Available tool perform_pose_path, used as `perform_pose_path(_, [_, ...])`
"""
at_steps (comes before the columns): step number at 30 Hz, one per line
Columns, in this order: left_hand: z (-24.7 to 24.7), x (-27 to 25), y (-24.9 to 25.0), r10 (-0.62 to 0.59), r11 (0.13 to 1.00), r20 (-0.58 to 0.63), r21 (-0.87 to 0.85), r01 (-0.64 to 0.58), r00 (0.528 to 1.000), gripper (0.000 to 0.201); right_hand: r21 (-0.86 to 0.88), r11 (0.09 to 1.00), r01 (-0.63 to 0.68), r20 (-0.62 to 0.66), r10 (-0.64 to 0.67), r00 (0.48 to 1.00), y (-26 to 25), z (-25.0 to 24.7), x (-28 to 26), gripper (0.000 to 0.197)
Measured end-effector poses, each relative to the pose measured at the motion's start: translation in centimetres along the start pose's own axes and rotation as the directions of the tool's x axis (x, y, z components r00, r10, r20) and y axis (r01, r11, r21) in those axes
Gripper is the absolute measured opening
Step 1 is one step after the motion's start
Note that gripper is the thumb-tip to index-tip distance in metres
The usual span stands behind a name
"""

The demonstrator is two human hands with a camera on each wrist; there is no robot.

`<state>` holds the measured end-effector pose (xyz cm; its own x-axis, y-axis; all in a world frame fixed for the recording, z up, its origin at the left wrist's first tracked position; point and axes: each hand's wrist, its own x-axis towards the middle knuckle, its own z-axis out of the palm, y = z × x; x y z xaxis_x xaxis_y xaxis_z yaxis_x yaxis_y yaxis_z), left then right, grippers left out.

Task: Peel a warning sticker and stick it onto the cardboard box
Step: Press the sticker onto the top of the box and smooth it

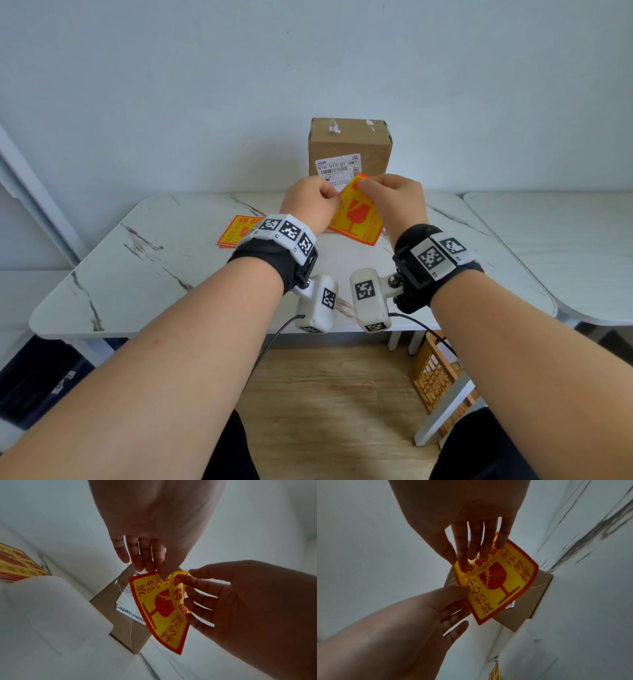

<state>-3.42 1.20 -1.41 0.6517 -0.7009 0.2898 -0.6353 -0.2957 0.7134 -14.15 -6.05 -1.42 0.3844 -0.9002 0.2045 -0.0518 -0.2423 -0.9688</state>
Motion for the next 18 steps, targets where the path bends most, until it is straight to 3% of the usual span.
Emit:
perform_pose_path(6, [-0.9,0.8,-0.1,-0.043,0.996,-0.046,-0.085,0.039,0.998,0.006,-0.03,0.998,0.054,-0.114,-0.057,0.992,0.1,-0.9,0.2,0.006])
perform_pose_path(8, [-1.2,1.2,-0.1,-0.067,0.986,-0.061,-0.159,0.057,0.996,0.018,-0.081,0.996,0.039,-0.151,-0.051,0.987,0.0,-1.3,0.6,0.017])
perform_pose_path(12, [-1.7,1.7,0.5,-0.087,0.959,-0.066,-0.274,0.066,0.994,0.015,-0.119,0.993,-0.021,-0.13,0.005,0.991,-0.2,-1.3,1.2,0.037])
perform_pose_path(15, [-1.8,2.2,0.9,-0.107,0.942,-0.053,-0.326,0.083,0.993,0.027,-0.152,0.988,0.005,-0.111,-0.022,0.994,-0.4,-1.1,1.5,0.018])
perform_pose_path(18, [-2.2,3.1,1.5,-0.099,0.938,-0.063,-0.341,0.071,0.993,0.028,-0.144,0.989,0.037,-0.157,-0.059,0.986,-0.9,-1.0,2.1,0.016])
